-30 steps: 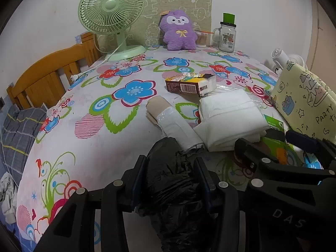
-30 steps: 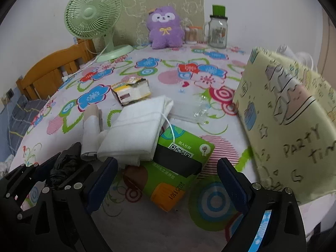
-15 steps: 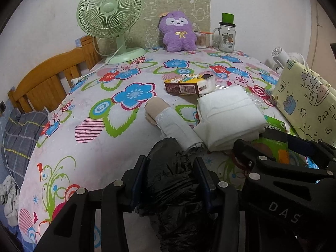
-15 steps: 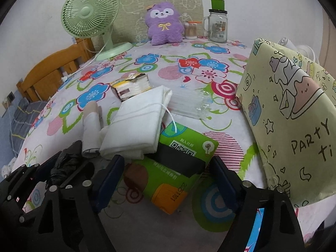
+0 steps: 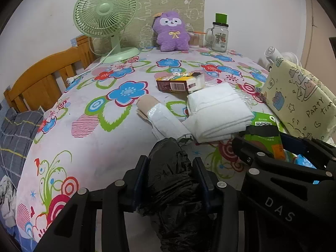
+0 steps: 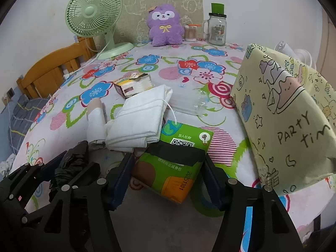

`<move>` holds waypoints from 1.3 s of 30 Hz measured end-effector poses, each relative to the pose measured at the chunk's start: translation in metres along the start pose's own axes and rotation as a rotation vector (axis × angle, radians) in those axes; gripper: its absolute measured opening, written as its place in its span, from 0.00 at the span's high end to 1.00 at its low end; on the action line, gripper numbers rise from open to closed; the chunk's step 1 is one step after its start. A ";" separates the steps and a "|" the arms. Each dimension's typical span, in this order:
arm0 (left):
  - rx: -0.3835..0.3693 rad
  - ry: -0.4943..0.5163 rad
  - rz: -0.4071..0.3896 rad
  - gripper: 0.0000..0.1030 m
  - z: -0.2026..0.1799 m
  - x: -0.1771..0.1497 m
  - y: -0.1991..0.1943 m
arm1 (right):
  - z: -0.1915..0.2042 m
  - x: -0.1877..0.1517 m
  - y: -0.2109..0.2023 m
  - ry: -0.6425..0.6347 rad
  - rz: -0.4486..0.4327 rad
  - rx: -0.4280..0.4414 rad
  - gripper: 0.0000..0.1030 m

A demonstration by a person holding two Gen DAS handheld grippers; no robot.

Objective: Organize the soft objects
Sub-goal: 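Grasp the green-and-orange tissue pack with the right tool while the left tool holds the black bundle, then carry the black bundle in the left tool while the right tool carries the tissue pack to the yellow box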

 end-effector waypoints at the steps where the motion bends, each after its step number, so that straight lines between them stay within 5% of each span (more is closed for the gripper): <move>1: -0.006 -0.003 0.000 0.57 -0.001 -0.001 -0.001 | -0.001 0.000 -0.001 0.002 0.000 -0.002 0.37; 39: -0.018 0.022 -0.143 0.57 -0.026 0.037 -0.058 | -0.021 0.036 -0.074 0.034 -0.161 -0.005 0.39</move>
Point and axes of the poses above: each gripper's, at about its wrist camera, not at the fingertips, and y roughly the way its jaws point, z to its left, x to its top, the point moved 3 cm from there along y, roughly the way its jaws point, and after that the axes turned 12 degrees about -x, right-handed, at the moved point
